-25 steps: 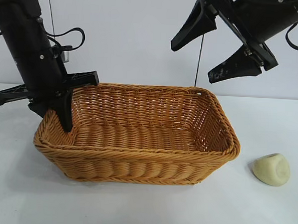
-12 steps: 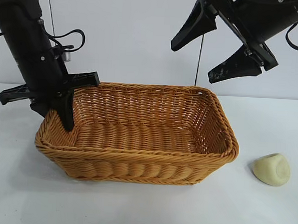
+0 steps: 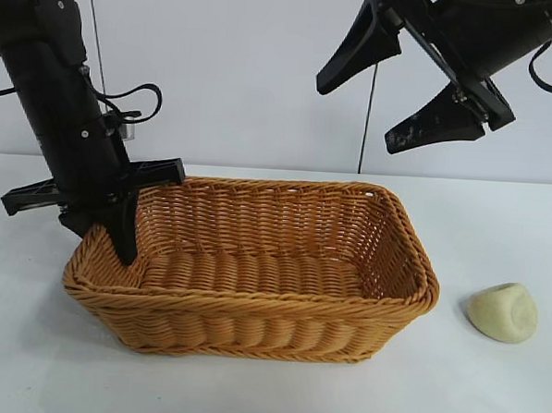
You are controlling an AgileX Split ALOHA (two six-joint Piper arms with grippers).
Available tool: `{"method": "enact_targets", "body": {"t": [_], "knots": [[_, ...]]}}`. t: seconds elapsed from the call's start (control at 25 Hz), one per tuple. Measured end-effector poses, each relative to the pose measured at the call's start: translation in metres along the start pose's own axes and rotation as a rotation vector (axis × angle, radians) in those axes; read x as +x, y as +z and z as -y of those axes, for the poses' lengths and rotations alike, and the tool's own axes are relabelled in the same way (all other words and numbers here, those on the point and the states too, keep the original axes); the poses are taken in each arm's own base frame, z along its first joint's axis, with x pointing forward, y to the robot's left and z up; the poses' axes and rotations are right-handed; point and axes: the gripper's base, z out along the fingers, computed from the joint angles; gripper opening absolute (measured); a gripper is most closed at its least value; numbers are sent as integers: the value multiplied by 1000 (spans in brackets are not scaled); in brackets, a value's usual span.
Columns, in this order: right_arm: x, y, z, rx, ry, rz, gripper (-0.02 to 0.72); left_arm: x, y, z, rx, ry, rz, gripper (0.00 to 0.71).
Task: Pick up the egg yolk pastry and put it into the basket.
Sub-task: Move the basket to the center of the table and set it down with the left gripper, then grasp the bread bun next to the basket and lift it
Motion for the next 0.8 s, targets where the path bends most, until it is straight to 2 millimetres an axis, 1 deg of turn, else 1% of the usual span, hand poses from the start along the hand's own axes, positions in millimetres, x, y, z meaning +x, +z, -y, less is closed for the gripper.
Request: {"method": "enact_targets", "body": {"t": [0.08, 0.16, 0.2, 0.44, 0.6, 0.72, 0.8], "knots": [[0, 0, 0, 0, 0, -1, 624, 1, -3, 0, -2, 4, -5, 660], [0, 0, 0, -1, 0, -3, 624, 3, -11, 1, -11, 20, 4, 681], [0, 0, 0, -2, 0, -5, 624, 3, -18, 3, -14, 31, 15, 685], [0, 0, 0, -2, 0, -5, 624, -4, -80, 17, -65, 132, 115, 694], [1, 0, 0, -3, 0, -6, 624, -12, -109, 22, -119, 165, 177, 694], [1, 0, 0, -3, 0, -6, 624, -17, -123, 20, -131, 162, 204, 694], [1, 0, 0, -3, 0, -6, 624, -21, -130, 9, -132, 134, 213, 694]]}}
